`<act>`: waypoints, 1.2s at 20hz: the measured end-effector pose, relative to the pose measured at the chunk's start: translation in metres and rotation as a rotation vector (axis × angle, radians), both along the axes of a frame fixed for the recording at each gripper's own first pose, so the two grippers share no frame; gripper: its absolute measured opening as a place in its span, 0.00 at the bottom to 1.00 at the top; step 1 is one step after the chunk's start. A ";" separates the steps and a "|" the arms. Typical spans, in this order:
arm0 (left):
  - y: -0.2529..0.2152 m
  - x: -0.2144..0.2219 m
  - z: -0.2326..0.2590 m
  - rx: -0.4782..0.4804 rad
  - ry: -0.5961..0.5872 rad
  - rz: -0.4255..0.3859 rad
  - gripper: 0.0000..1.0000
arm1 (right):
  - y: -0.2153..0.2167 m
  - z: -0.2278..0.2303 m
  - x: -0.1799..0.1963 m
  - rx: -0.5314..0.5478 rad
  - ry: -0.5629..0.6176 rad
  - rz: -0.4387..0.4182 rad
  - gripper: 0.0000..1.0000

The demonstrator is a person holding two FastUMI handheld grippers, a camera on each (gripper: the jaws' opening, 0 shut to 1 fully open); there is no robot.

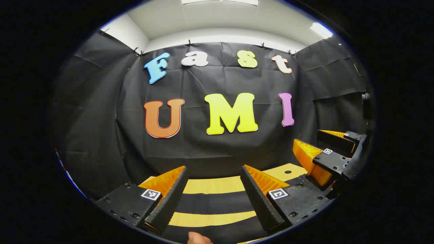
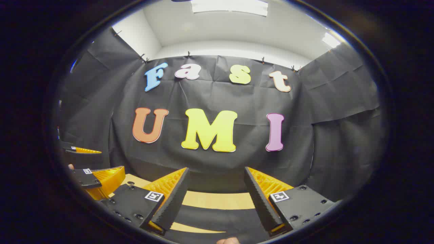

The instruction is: Grasp the waist and the cuffs of the jeans and fold them to make the two legs overlap; first hold the waist and fold one-third of the jeans toward the cuffs, then hold the cuffs and fold the remaining one-third in the same direction to finish folding.

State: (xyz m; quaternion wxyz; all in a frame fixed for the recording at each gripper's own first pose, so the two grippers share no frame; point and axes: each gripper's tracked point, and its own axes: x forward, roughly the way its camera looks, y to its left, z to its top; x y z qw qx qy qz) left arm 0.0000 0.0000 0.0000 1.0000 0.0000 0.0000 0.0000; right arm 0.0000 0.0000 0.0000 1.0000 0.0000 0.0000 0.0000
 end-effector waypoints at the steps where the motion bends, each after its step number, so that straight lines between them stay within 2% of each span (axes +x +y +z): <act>1: 0.001 0.006 0.003 -0.001 -0.002 0.003 0.99 | -0.001 -0.001 0.002 0.002 0.001 -0.001 0.99; 13: -0.007 0.027 0.010 0.030 -0.014 0.021 0.99 | -0.015 -0.003 0.021 -0.002 0.007 0.024 0.98; 16: -0.005 0.025 -0.001 -0.014 0.021 0.023 0.99 | -0.017 -0.010 0.021 -0.003 0.027 0.028 0.99; 17: -0.003 0.022 -0.009 -0.054 0.055 0.026 0.99 | -0.017 -0.016 0.021 -0.005 0.046 0.033 0.98; 18: 0.003 0.015 -0.028 -0.136 0.118 0.038 0.99 | -0.018 -0.028 0.019 0.002 0.092 0.050 0.99; 21: 0.018 -0.011 -0.092 -0.439 0.346 0.097 1.00 | -0.037 -0.045 0.013 0.015 0.158 0.031 0.99; 24: 0.050 -0.056 -0.156 -0.738 0.553 0.241 0.98 | -0.065 -0.061 0.008 0.016 0.210 -0.012 0.98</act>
